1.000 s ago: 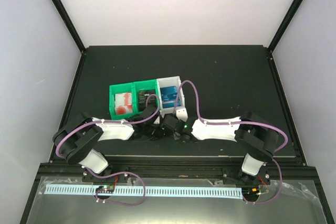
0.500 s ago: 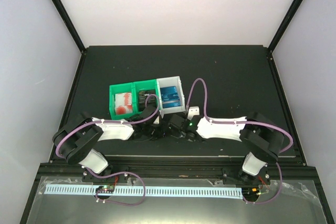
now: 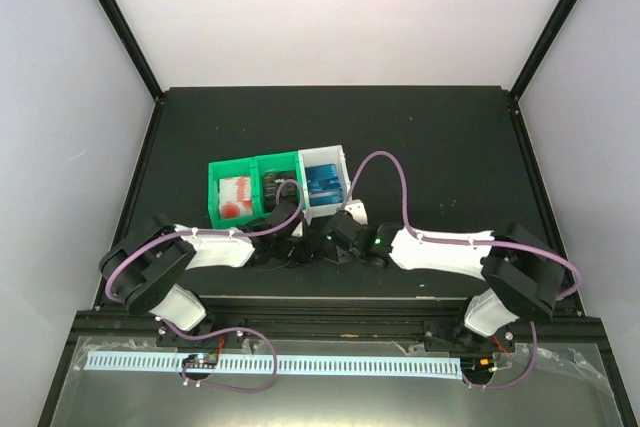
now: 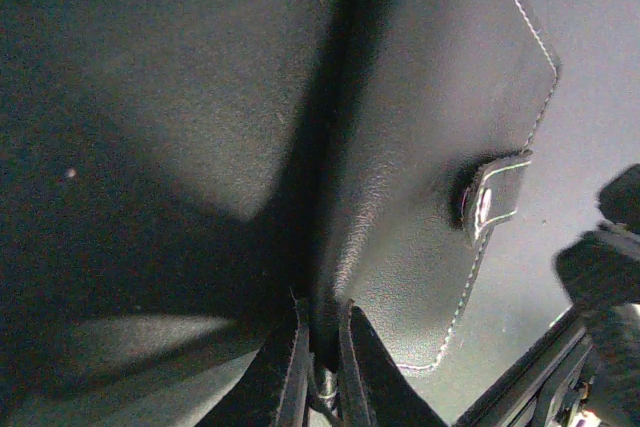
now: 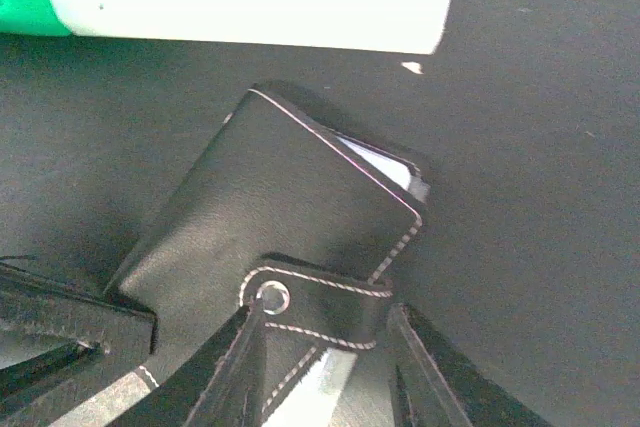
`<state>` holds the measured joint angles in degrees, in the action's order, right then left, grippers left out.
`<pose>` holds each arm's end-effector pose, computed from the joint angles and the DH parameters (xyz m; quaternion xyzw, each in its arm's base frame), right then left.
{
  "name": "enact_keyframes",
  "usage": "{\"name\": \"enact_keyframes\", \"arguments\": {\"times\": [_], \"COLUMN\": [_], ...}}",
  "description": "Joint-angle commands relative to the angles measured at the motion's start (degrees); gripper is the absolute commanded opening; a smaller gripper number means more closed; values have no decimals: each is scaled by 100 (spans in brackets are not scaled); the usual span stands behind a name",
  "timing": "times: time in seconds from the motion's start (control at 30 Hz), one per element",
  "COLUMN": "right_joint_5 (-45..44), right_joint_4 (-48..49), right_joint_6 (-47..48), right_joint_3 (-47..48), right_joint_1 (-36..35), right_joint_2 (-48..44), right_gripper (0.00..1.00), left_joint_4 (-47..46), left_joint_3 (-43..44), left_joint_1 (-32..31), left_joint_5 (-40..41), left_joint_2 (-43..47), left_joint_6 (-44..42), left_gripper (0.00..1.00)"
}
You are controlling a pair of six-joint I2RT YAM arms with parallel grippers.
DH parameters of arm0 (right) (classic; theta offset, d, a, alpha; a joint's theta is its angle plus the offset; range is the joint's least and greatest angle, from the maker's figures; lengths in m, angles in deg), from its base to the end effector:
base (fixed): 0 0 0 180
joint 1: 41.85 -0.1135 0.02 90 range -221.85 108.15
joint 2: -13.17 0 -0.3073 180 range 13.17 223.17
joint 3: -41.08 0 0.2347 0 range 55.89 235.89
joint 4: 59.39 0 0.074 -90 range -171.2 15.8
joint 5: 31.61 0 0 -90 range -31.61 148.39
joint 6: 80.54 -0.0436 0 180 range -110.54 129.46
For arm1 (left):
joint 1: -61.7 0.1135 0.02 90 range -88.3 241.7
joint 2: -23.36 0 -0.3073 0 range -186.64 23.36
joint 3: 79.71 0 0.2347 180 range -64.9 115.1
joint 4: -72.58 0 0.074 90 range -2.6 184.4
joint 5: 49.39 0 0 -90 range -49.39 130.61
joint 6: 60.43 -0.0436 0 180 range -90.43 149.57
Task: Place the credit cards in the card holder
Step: Open the card holder at the center of the board.
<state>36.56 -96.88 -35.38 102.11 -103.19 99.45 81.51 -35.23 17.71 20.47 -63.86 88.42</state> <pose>0.1412 0.2246 0.2183 -0.0928 0.9508 0.0745 0.2861 0.1685 -0.1836 0.1710 -0.0633 0.9296 -0.3557 0.0725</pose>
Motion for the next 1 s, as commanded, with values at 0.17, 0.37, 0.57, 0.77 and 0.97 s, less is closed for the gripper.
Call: {"name": "enact_keyframes", "arguments": {"times": [0.17, 0.37, 0.57, 0.77, 0.97], "right_joint_5": [273, 151, -284, -462, -359], "right_joint_4": [473, 325, -96, -258, -287], "right_joint_6": [515, 598, 480, 301, 190], "right_joint_3": [352, 460, 654, 645, 600], "right_joint_1": [-4, -49, -139, -150, -150], "right_joint_2": [669, 914, 1121, 1011, 944], "right_gripper": [45, 50, 46, 19, 1], "left_joint_4": [273, 255, 275, 310, 309], "left_joint_3": [-155, -146, -146, -146, -145], "left_joint_1": [41, 46, 48, 48, 48], "left_joint_5": [51, 20, 43, 72, 87], "left_joint_2": [157, 177, 194, 164, 118], "left_joint_6": [92, 92, 100, 100, 101], "left_gripper": [2, 2, 2, 2, 2]}}
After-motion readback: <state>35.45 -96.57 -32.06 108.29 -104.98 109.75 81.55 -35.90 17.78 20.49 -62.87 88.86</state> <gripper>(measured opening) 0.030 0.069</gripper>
